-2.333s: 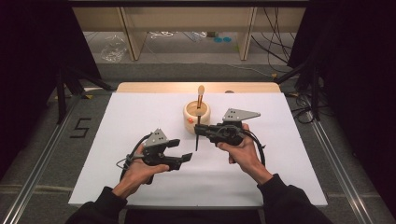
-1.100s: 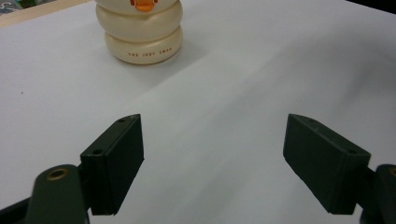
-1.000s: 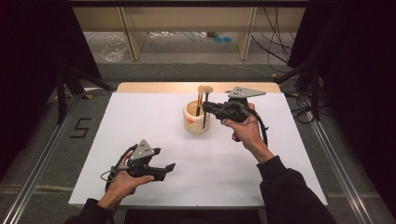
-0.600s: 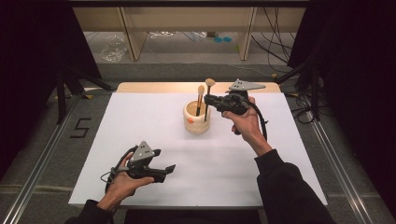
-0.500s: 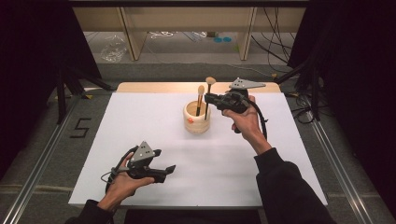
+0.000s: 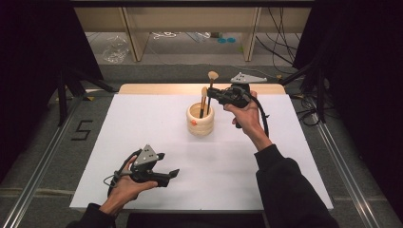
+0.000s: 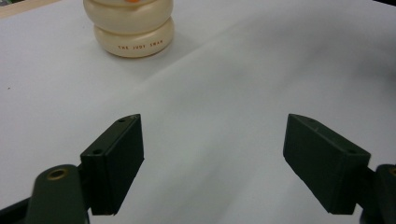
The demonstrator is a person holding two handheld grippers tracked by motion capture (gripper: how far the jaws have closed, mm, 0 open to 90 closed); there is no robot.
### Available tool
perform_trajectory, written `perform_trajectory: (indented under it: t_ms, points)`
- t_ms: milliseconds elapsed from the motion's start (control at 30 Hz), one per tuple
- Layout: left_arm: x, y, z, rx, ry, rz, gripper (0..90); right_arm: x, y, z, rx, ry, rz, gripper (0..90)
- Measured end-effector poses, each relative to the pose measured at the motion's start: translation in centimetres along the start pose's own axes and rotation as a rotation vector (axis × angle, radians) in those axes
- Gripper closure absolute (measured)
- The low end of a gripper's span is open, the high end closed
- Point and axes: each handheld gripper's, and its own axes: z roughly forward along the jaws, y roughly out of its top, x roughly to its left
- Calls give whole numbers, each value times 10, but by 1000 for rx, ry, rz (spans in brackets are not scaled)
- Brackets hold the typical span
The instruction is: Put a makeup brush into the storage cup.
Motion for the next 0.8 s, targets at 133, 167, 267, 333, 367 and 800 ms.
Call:
perform_trajectory:
  t_ms: [133,167,267,333,367,800]
  points:
    - [0,0,0,2,0,-2,202,-6,1,4,-19,-19,-11,833]
    - [0,0,0,3,-1,-1,202,-6,1,4,-8,-21,9,833]
    - [0,0,1,9,-5,6,201,-8,-1,8,-15,-24,-3,833]
    - [0,0,1,7,-2,7,201,-8,-2,11,-12,-29,-6,833]
    - [0,0,1,9,-3,7,201,-7,-3,11,1,-23,15,833]
    - [-1,0,1,24,2,19,201,-10,-14,27,2,-43,-9,832]
